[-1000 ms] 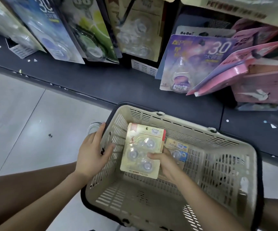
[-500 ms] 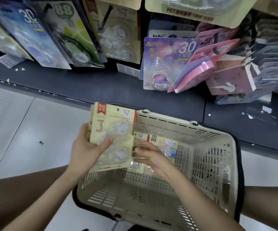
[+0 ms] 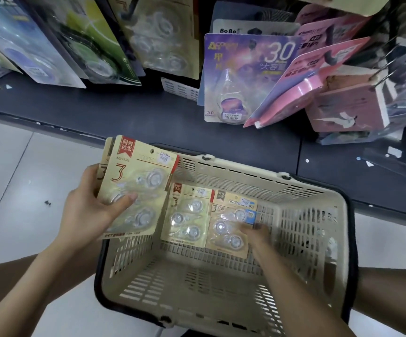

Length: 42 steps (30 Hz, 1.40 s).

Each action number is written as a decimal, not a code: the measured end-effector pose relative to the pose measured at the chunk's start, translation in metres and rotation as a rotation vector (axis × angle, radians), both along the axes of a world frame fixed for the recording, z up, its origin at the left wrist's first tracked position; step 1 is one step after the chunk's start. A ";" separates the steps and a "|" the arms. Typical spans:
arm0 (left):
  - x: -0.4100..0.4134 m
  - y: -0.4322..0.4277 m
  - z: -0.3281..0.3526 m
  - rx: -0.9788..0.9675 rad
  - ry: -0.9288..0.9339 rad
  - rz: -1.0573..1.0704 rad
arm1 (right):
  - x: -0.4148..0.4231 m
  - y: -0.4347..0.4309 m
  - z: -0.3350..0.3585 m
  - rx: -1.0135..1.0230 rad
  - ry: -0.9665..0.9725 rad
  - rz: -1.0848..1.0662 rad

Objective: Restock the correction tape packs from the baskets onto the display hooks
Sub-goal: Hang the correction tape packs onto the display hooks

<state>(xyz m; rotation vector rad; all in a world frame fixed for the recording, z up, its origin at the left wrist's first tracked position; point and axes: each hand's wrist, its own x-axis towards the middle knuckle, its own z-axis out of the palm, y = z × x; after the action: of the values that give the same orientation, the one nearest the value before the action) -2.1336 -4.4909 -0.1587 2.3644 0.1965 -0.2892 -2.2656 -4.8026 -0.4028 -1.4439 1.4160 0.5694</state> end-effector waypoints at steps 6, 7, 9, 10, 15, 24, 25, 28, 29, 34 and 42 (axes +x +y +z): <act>0.000 -0.003 -0.004 -0.008 0.035 0.013 | 0.020 0.015 0.021 -0.036 0.003 -0.040; 0.000 -0.004 -0.004 -0.009 0.038 0.015 | 0.023 0.017 0.022 -0.055 0.008 -0.052; -0.001 -0.005 -0.004 -0.015 0.044 0.014 | 0.024 0.023 0.024 -0.127 0.058 -0.016; -0.001 -0.005 -0.005 -0.018 0.045 0.011 | 0.024 0.025 0.024 -0.159 0.079 0.002; -0.002 -0.004 -0.007 -0.041 0.037 0.013 | 0.012 0.039 0.023 -0.166 0.035 -0.084; -0.004 0.000 -0.011 -0.152 0.062 0.094 | 0.002 0.032 0.027 0.045 -0.200 -0.129; -0.004 0.001 -0.009 -0.178 0.069 0.107 | 0.002 0.027 0.031 0.115 -0.246 -0.160; -0.001 0.008 -0.004 -0.215 0.078 0.122 | -0.001 0.002 0.040 0.226 -0.275 -0.142; -0.001 0.011 -0.001 -0.222 0.069 0.127 | -0.003 -0.008 0.042 0.271 -0.267 -0.123; 0.003 0.024 0.002 -0.279 -0.011 0.218 | 0.003 -0.008 0.059 0.448 -0.230 -0.006; 0.003 0.026 -0.010 -0.366 0.021 0.296 | 0.054 0.098 0.044 0.274 -0.221 -0.043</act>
<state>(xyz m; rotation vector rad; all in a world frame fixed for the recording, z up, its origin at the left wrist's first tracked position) -2.1306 -4.4646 -0.1682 1.9404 0.4580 -0.1877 -2.2121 -4.7046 -0.3586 -1.2148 1.1447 0.5364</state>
